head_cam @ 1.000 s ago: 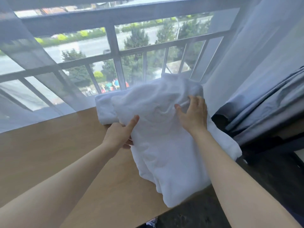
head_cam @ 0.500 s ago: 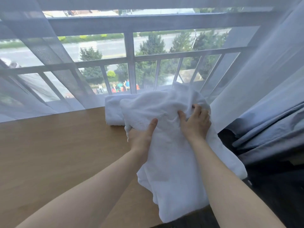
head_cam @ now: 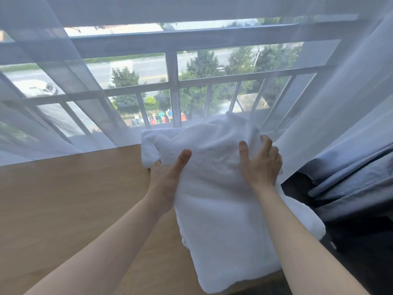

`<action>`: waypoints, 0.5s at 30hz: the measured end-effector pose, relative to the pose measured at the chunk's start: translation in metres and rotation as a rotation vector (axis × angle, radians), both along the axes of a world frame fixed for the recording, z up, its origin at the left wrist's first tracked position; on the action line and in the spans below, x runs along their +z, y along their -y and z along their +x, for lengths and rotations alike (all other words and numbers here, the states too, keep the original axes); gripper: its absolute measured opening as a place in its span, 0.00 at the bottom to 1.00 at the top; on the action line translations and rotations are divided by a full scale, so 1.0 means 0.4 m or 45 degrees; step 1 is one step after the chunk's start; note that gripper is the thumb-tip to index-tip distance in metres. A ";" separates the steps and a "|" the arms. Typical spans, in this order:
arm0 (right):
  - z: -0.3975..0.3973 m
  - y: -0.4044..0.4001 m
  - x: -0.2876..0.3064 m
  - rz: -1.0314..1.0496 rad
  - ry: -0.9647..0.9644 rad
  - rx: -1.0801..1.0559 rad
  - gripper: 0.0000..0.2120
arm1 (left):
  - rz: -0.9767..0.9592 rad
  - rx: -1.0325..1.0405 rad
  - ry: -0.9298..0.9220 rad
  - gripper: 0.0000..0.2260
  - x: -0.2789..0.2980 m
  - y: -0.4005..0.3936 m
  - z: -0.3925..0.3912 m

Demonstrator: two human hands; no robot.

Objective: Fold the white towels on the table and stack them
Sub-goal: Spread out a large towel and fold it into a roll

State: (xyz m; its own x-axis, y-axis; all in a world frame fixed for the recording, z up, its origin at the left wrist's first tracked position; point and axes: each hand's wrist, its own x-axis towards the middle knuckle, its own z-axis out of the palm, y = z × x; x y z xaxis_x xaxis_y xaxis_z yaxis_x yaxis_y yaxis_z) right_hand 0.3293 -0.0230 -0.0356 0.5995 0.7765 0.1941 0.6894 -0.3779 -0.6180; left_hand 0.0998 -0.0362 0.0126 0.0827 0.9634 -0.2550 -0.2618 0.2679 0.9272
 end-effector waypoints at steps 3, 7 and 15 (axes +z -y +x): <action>-0.021 -0.002 0.011 0.045 -0.236 0.048 0.41 | -0.008 -0.020 0.016 0.10 0.012 0.006 -0.019; -0.029 -0.014 0.011 0.040 -0.353 0.059 0.38 | 0.019 -0.253 0.027 0.17 0.050 0.013 -0.036; -0.087 -0.024 0.027 -0.019 -0.418 0.082 0.38 | 0.068 -0.102 0.098 0.40 0.096 0.029 -0.130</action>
